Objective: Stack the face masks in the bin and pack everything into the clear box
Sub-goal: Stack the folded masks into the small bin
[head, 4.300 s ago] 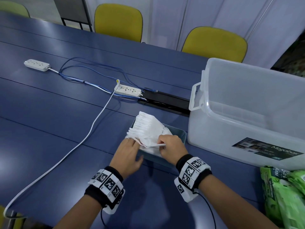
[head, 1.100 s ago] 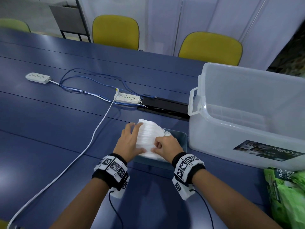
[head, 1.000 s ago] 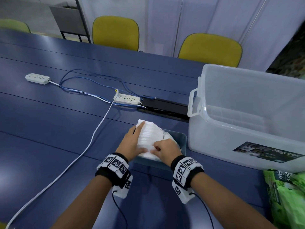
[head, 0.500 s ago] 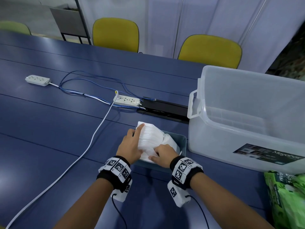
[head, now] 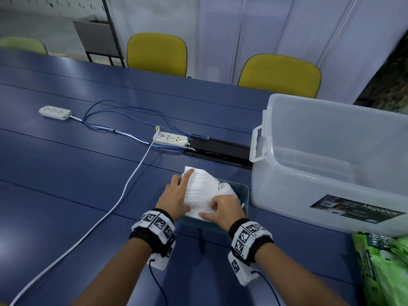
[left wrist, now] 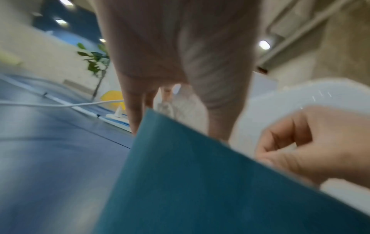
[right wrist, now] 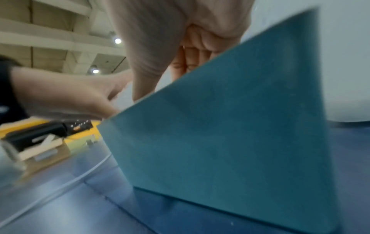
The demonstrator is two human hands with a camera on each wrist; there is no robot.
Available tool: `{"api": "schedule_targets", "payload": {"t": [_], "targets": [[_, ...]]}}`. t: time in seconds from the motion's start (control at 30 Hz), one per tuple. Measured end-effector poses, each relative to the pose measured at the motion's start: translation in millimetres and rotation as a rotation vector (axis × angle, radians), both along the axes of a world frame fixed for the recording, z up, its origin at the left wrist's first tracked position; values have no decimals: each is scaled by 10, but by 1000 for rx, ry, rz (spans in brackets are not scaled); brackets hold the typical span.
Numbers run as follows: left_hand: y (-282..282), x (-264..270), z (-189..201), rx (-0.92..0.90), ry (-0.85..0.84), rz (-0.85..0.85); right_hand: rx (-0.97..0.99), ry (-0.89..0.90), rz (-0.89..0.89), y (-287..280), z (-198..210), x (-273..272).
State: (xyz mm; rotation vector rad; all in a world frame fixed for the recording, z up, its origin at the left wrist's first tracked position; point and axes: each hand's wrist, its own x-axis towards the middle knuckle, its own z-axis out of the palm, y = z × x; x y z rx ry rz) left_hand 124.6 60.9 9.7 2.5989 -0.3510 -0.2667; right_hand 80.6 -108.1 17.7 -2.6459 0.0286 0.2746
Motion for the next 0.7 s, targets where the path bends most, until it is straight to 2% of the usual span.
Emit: {"api": "schedule_targets", "payload": {"t": [0.07,0.13,0.23,0.3,0.37,0.43,0.53,0.7], "targets": [[131,3,-17,-206,84,-36,59,-111,-33,-68,50,-23],[195,-32,-3,-379,155,-38,232,-248,-102,-115,103,-12],[141,-94,41,-577,259,51,430,-390,-144,-43,112,70],[82,-131,73,-790,364,170,442,-347,-104,96,69,150],[40,-147,113,-944,454,266,391,-227,-70,258,5,211],[-14,-164,127,-977,449,277,281,-149,-31,393,-86,240],[-73,-170,125,-972,466,270,115,-165,0,496,-190,232],[-37,-122,1,-651,370,209,77,-122,71,450,-193,227]]}}
